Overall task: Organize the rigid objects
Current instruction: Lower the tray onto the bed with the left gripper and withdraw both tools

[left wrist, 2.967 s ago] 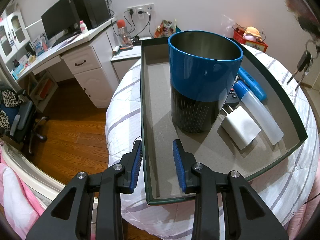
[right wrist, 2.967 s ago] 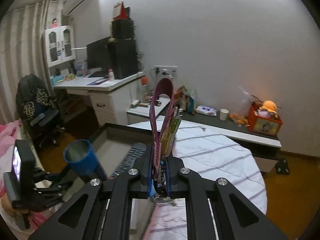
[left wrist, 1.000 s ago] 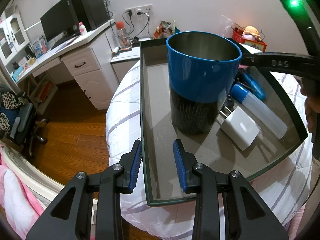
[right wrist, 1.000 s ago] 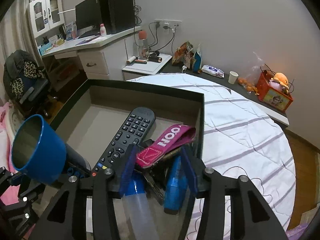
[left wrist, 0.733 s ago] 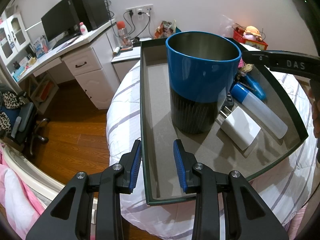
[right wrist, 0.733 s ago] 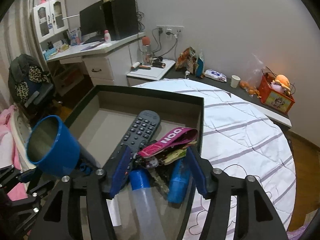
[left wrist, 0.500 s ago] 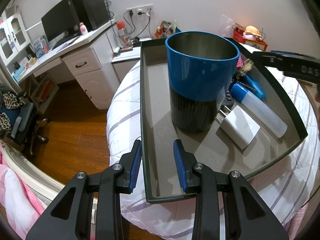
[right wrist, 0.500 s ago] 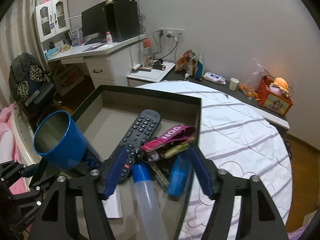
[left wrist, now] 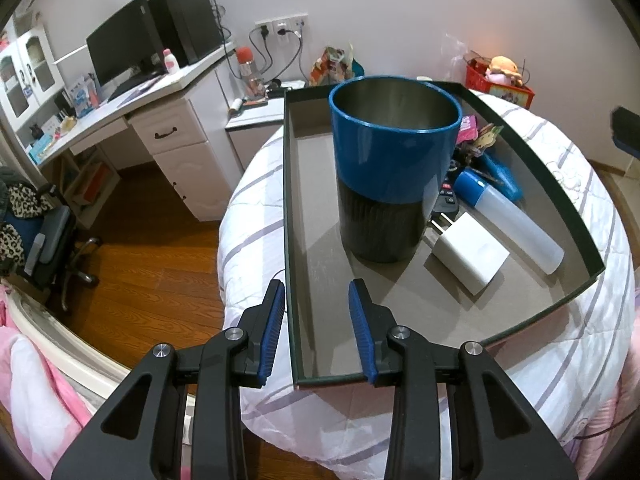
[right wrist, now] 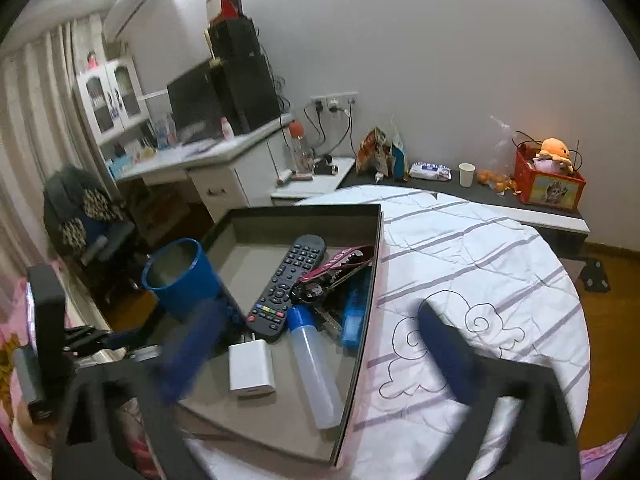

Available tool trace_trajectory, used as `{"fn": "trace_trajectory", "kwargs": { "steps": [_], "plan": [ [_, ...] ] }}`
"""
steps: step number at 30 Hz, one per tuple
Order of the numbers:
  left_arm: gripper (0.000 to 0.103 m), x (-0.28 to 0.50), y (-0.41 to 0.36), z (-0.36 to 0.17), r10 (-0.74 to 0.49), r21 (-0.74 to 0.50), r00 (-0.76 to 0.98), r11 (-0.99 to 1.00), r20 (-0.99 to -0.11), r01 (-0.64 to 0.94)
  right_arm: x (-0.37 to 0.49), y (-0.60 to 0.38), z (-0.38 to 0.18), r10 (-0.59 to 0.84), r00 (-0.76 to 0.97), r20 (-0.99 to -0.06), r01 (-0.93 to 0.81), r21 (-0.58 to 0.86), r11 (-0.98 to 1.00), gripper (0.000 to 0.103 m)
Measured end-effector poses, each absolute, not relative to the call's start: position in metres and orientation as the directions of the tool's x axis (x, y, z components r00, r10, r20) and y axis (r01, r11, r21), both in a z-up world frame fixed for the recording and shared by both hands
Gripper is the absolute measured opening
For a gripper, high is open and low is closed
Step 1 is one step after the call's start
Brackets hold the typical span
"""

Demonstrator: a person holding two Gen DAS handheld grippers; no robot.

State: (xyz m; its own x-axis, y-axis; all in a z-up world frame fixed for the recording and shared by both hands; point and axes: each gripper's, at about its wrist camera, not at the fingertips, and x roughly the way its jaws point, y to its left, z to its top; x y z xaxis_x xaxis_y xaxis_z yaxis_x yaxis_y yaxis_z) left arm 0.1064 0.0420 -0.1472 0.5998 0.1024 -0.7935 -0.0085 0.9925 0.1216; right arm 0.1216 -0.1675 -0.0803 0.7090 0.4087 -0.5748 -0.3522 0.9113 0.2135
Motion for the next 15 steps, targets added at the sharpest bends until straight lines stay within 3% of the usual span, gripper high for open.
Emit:
{"fn": "trace_trajectory", "kwargs": {
  "steps": [2,5,7,15],
  "plan": [
    [0.036,0.102,0.042,-0.141,0.105,0.119,0.608,0.993,-0.787,-0.018,0.117,-0.174,-0.080,0.419,0.714,-0.561,-0.349,0.234,0.907,0.103],
    [0.052,0.093,0.042,-0.129,0.105,0.113,0.630,0.993,-0.769,-0.027,0.108,-0.179,-0.083,0.414,0.718,-0.560,-0.334,0.245,0.910,0.103],
    [0.069,0.087,0.040,-0.120,0.112,0.119,0.652,0.992,-0.750,-0.035,0.102,-0.182,-0.086,0.411,0.722,-0.556,-0.323,0.255,0.912,0.103],
    [0.099,0.055,0.029,-0.083,0.069,0.075,0.735,0.997,-0.674,-0.025,0.076,-0.195,-0.081,0.415,0.741,-0.528,-0.312,0.275,0.909,0.103]
  ]
}}
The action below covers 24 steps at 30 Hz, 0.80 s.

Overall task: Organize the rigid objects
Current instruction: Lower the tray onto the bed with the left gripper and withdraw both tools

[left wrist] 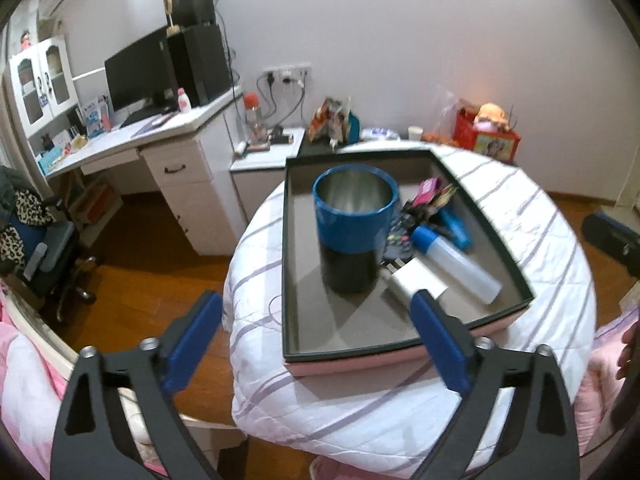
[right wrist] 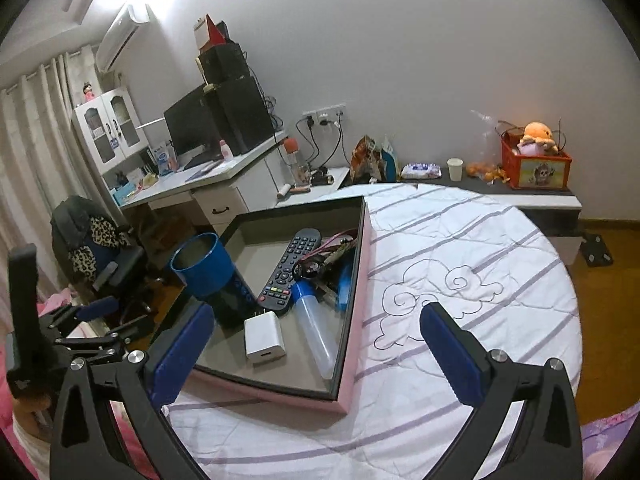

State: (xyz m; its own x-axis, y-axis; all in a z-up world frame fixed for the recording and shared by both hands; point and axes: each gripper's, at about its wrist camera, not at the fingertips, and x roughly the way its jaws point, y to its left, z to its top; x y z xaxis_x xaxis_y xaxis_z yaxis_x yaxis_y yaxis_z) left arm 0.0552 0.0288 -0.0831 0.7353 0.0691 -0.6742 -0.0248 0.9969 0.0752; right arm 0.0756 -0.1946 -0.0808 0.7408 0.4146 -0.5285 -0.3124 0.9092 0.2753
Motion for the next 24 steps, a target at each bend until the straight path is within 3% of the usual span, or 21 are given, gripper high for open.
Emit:
{"fn": "trace_trajectory", "kwargs": {
  "steps": [15,24],
  "plan": [
    [0.102,-0.003,0.004,-0.020,0.088,0.059,0.868,0.996,-0.489,-0.068,0.014,-0.196,-0.036,0.387,0.825,-0.412,-0.333,0.198,0.922,0.103],
    [0.102,-0.028,-0.002,-0.002,0.071,0.038,0.897,0.997,-0.437,-0.060,-0.012,-0.195,-0.018,0.359,0.861,-0.361,-0.319,0.167,0.933,0.103]
  ]
}}
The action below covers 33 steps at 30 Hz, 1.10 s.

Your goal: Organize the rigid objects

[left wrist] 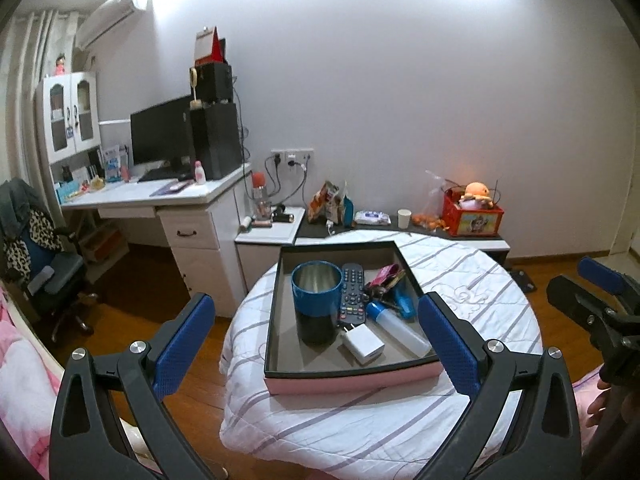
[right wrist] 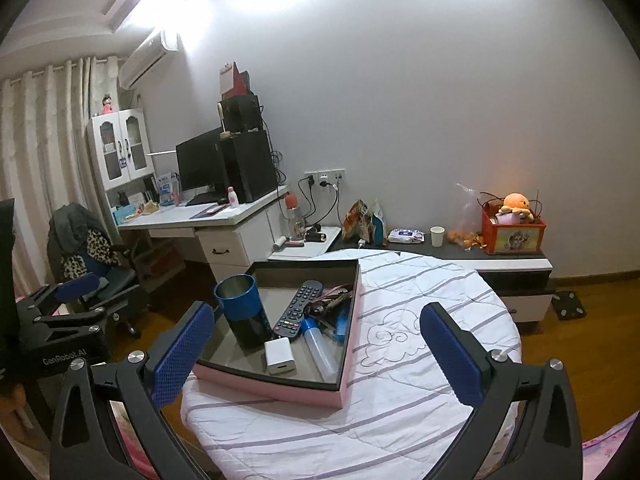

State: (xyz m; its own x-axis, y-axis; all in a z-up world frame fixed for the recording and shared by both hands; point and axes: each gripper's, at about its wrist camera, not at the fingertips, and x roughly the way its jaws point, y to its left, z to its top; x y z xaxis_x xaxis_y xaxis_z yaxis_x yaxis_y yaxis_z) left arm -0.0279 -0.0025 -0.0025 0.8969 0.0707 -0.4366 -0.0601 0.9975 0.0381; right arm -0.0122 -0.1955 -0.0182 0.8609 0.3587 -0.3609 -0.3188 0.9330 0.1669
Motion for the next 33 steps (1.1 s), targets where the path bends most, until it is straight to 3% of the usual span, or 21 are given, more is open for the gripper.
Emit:
{"fn": "trace_trajectory", "kwargs": {
  "steps": [7,19,33],
  "plan": [
    [0.103,-0.048,-0.008,0.005,0.093,0.068,0.919,0.995,-0.384,-0.073,-0.026,-0.192,-0.011,0.353,0.871,-0.341,-0.319,0.154,0.935,0.103],
    [0.103,-0.054,-0.010,0.022,0.043,0.012,0.935,0.999,-0.353,-0.041,-0.042,-0.192,0.009,0.305,0.898,-0.317,-0.283,0.115,0.952,0.103],
    [0.103,-0.046,-0.025,0.025,0.037,0.043,0.942,0.999,-0.334,-0.024,-0.037,-0.198,0.014,0.240,0.920,-0.311,-0.220,0.100,0.970,0.103]
  ]
}}
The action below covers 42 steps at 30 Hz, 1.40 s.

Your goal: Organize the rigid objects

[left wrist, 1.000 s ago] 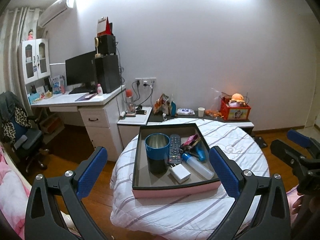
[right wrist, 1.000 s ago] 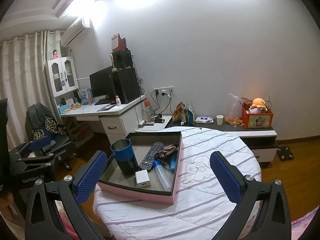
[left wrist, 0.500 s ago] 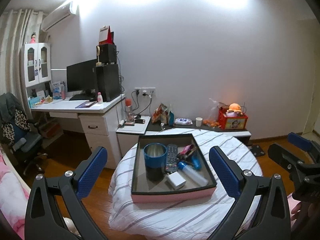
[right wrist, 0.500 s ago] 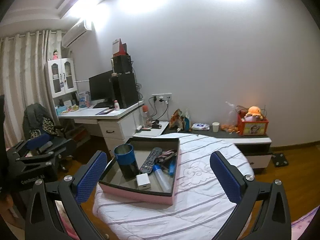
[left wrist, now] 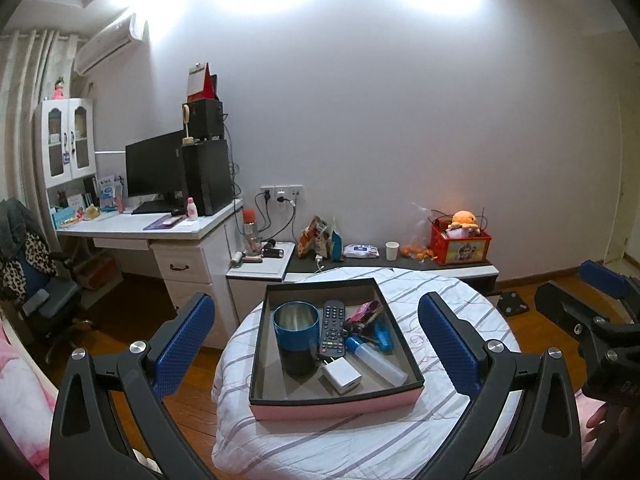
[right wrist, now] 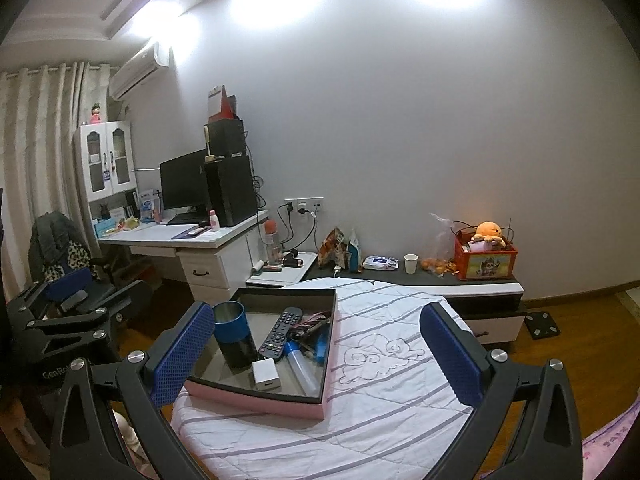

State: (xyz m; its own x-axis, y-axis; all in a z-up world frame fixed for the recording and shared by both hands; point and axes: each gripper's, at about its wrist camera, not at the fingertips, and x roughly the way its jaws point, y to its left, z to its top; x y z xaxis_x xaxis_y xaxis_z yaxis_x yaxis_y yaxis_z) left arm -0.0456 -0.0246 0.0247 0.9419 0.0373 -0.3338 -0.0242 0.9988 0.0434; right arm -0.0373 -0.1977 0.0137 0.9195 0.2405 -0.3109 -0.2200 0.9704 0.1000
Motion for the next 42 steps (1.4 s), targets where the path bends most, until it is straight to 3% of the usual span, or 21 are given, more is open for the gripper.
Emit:
{"fn": "trace_trajectory", "kwargs": {
  "steps": [31,42],
  "plan": [
    [0.103,-0.027,-0.044,0.011,-0.037,0.073,0.930,0.995,-0.365,0.068,-0.032,-0.195,0.012,0.101,0.943,-0.318,-0.080,0.080,0.994,0.103],
    [0.103,-0.019,-0.047,0.003,-0.052,0.075,0.923,0.993,-0.382,0.087,-0.040,-0.194,0.009,-0.052,0.959,-0.278,0.061,0.024,0.998,0.103]
  ]
}}
